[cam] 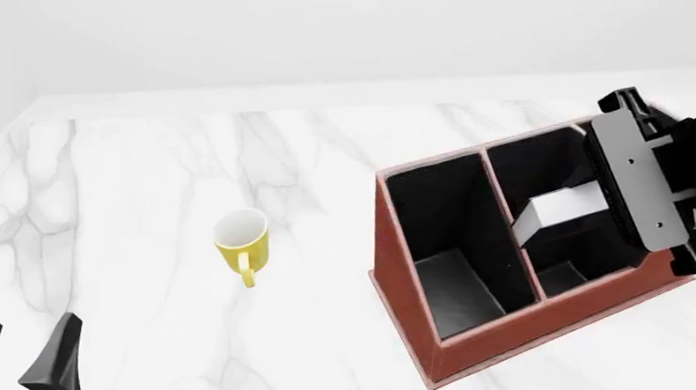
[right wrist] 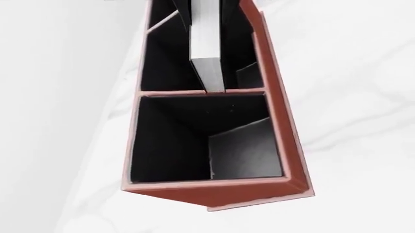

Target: Pick up the book and place it in the back compartment of the caddy.

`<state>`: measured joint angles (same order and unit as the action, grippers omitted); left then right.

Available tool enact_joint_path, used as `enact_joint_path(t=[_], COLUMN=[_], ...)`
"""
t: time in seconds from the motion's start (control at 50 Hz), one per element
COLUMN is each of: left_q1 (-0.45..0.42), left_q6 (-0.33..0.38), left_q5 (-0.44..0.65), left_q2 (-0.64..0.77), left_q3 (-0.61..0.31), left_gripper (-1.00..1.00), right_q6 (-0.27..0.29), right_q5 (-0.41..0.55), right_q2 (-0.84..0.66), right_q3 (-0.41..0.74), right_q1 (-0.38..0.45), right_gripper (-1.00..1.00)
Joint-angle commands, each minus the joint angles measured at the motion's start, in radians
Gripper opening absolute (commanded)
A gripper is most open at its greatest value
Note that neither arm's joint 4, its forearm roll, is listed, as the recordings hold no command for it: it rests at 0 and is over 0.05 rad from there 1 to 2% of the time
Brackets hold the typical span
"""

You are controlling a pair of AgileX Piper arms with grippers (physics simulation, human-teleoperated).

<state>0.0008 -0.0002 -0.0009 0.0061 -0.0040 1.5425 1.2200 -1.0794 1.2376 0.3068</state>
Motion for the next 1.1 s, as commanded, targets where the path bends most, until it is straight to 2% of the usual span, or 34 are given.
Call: enact_joint_path(t=[0.02, 0.1, 0.3, 0.38, 0.4, 0.44, 0.78, 0.9, 1.1], left_q1=[0.000, 0.000, 0.000, 0.000, 0.000, 0.000, 0.000, 0.000, 0.000], left_q6=[0.000, 0.000, 0.000, 0.000, 0.000, 0.000, 0.000, 0.000, 0.000], left_q5=[0.000, 0.000, 0.000, 0.000, 0.000, 0.000, 0.000, 0.000, 0.000], left_q2=[0.000, 0.000, 0.000, 0.000, 0.000, 0.000, 0.000, 0.000, 0.000], left_q3=[0.000, 0.000, 0.000, 0.000, 0.000, 0.000, 0.000, 0.000, 0.000], left_gripper=[1.00, 1.00, 1.00, 1.00, 1.00, 1.00, 1.00, 1.00, 1.00], right_q6=[0.007, 0.059, 0.053, 0.098, 0.098, 0.062, 0.040, 0.071, 0.081], right_q5=[-0.002, -0.010, -0.041, -0.065, -0.066, -0.064, -0.114, -0.126, -0.140], right_q2=[0.016, 0.035, 0.037, 0.044, 0.044, 0.035, 0.005, 0.011, 0.001], right_q3=[-0.013, -0.039, -0.074, -0.106, -0.107, -0.099, -0.132, -0.150, -0.154], right_q1=[-0.035, -0.085, -0.080, -0.122, -0.122, -0.095, -0.088, -0.123, -0.139], right_gripper=[-1.00, -1.00, -1.00, -1.00, -1.00, -1.00, -1.00, -1.00, -1.00])
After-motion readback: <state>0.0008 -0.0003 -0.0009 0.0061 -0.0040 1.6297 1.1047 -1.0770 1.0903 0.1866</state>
